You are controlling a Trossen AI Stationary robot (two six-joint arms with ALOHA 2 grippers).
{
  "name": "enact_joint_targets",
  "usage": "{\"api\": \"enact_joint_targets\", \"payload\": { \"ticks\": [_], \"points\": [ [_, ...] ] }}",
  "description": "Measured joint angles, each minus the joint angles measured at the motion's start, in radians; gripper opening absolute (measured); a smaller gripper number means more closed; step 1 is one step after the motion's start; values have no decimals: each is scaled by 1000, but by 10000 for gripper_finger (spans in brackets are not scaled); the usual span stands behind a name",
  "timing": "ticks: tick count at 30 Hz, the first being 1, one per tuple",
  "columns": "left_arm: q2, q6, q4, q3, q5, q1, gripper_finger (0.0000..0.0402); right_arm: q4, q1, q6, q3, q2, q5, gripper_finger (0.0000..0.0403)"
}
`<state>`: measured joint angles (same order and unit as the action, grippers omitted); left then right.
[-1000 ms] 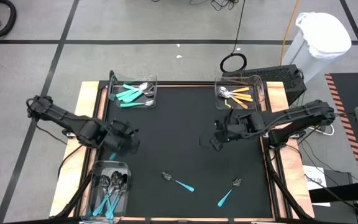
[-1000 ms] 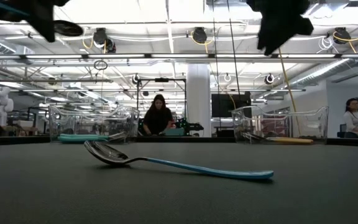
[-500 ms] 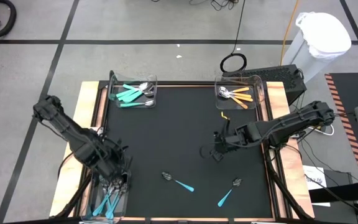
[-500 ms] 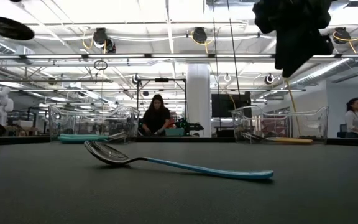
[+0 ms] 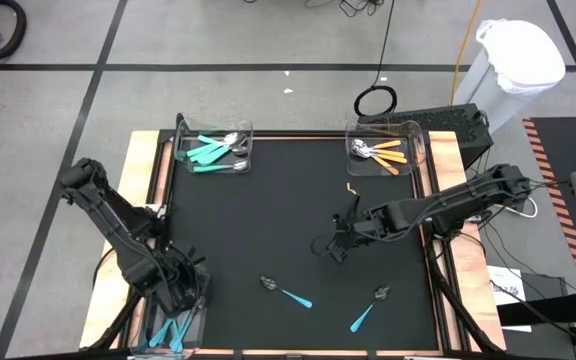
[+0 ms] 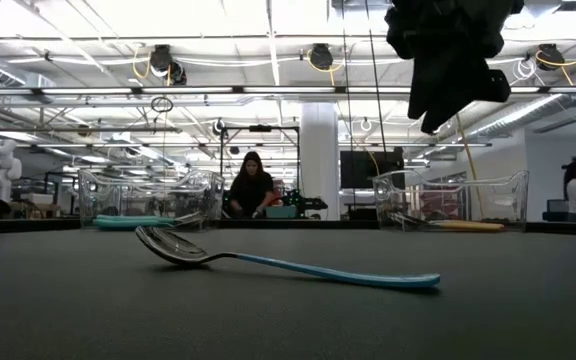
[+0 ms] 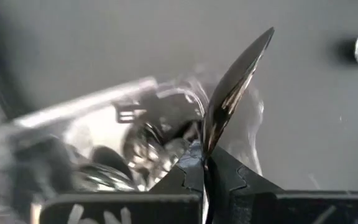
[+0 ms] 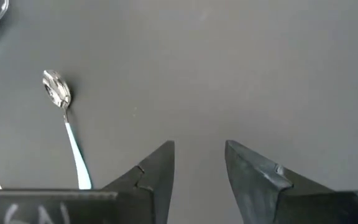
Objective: Sort silverware by color (type)
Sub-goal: Put the blue spoon into the bottom transparent bin
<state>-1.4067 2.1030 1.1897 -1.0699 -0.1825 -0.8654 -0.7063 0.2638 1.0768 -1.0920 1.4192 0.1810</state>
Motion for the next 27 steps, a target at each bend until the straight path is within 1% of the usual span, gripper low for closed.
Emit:
{"api": "enact_joint_targets", "payload": {
  "ticks": [4,9,15,17,22,24,27],
  "points": [
    [0,15,-134,58,27,-20,2,4,10,21,0,11,2,137],
    [0,12,-116,62,13,-19,2,23,39,37,0,22,52,137],
    [-3,13,-109,62,3,-28,2,28,52,91,0,52,66,137],
    [-11,13,-105,62,3,-29,2,47,53,93,0,65,80,137],
    [-35,14,-126,63,5,-29,8,128,53,88,0,103,78,137],
    [-43,18,-148,63,24,-33,16,152,53,80,0,115,77,137],
    [-66,61,-151,63,69,-49,30,166,53,68,0,118,79,137]
  ]
}}
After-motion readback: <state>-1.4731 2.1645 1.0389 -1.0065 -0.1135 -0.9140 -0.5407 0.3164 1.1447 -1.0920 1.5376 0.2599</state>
